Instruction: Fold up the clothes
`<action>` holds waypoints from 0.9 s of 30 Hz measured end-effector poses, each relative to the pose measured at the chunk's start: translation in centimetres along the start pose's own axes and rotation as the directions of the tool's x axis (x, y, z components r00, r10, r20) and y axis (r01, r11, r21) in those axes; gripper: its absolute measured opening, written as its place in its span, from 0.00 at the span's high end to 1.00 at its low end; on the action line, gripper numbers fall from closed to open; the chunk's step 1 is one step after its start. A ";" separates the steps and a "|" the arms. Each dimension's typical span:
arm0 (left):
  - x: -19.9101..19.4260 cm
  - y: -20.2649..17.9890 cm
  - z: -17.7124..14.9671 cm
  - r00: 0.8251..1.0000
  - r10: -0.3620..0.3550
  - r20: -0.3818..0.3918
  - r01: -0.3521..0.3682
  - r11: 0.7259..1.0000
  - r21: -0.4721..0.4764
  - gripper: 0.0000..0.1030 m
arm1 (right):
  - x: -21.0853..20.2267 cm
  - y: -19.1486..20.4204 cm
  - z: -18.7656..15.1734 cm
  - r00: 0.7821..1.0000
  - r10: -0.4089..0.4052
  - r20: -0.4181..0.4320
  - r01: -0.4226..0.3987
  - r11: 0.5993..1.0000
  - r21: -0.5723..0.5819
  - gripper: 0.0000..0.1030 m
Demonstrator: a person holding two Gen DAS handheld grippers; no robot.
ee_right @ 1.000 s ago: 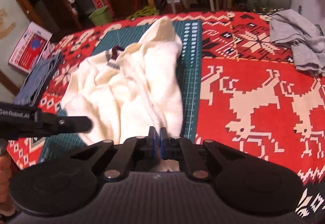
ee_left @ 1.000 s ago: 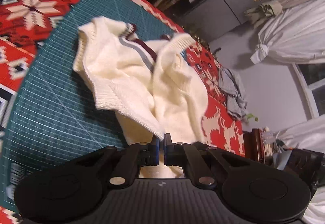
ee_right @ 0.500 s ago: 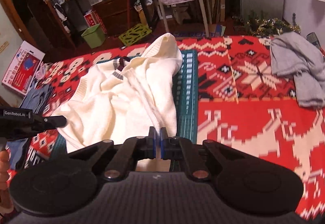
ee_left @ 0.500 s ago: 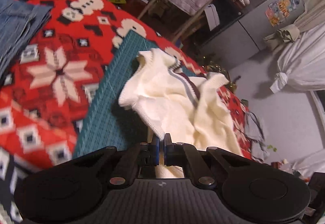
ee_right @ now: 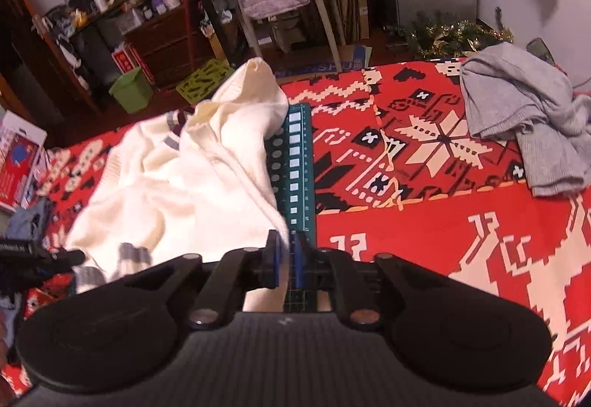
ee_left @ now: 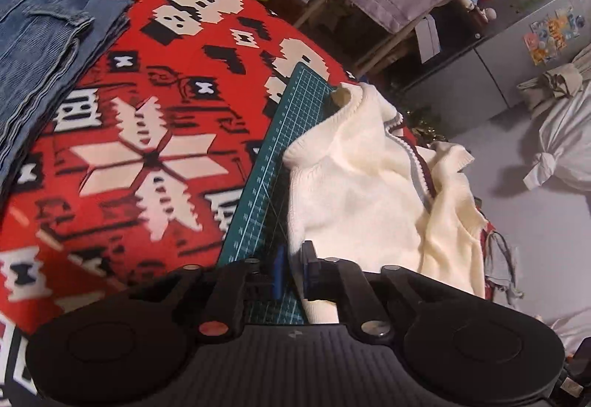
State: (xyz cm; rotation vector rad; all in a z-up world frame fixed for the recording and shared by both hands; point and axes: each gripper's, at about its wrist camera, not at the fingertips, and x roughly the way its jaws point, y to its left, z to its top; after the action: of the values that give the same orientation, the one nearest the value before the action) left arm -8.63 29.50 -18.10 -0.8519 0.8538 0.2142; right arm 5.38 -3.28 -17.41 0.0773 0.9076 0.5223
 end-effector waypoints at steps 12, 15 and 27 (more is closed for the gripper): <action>-3.3 -2.4 -3.6 0.993 -0.114 -0.023 0.115 0.993 0.026 0.75 | -3.4 6.5 -1.9 0.984 0.169 -0.056 -0.177 0.961 -0.212 0.74; -3.5 -2.7 -4.8 0.992 -0.122 -0.044 0.124 0.992 0.036 0.74 | -2.8 7.6 -2.6 0.983 0.166 -0.078 -0.181 0.951 -0.249 0.81; -4.8 -2.7 -4.4 0.991 -0.134 -0.027 0.135 0.990 0.041 0.73 | -10.8 3.1 -4.6 0.974 0.226 -0.032 -0.227 0.946 -0.231 0.97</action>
State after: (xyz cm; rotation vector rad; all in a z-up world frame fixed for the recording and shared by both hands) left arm -12.98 25.21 -14.59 -0.8696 0.8173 0.0676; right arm -4.77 -6.24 -11.49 -0.0336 0.8409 0.8412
